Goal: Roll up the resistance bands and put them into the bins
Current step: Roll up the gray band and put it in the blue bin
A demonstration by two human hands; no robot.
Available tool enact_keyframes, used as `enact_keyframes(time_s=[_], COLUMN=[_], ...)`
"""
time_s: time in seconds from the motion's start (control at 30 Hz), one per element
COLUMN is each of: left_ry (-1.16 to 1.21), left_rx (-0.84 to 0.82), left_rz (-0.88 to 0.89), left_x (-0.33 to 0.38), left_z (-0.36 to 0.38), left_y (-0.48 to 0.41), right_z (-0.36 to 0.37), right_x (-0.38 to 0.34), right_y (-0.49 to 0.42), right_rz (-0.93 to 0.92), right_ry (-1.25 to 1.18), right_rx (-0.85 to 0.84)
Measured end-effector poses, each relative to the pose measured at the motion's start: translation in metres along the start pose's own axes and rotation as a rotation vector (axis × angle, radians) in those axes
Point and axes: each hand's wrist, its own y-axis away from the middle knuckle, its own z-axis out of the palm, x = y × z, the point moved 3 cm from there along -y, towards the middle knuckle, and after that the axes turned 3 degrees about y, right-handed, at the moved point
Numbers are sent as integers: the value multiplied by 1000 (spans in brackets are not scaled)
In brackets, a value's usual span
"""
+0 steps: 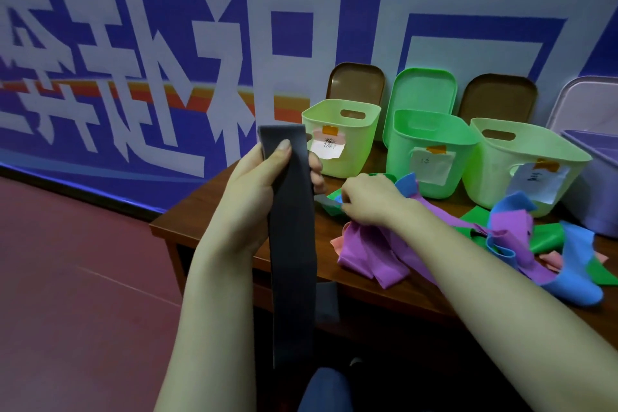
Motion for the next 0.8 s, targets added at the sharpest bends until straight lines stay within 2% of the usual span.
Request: enact_keyframes(time_s=[0.2,0.27,0.37,0.47,0.53,0.63,0.7,0.8], left_ry=[-57,-81,-64,-91,-93,-111,-185,-139], left_rx=[63,77,44,8,45,147,151,170], left_rz=[-48,-44,-4,50,76,109,147,155], left_x=[-7,-11,-16,-15,-14,-14,-14,-16], left_z=[0,7,25,44,51,55,60,66], left_y=[-4,-6,-9,-13,-16,-23,-26,-29], right_z=[-35,-56,-84,-105,-113,-110,-106,-102], right_x=[18,20,17,21,29,46,54,67], right_y=[6,15,35,55,65,74,81,92], right_rz=[90,7,-164,-202,-190,-227,-250,-230], right_ry=[-225,-249,-223,-223,-299,-502,-513,-493], right_rx=[325,420,475,561,556,454,422,438])
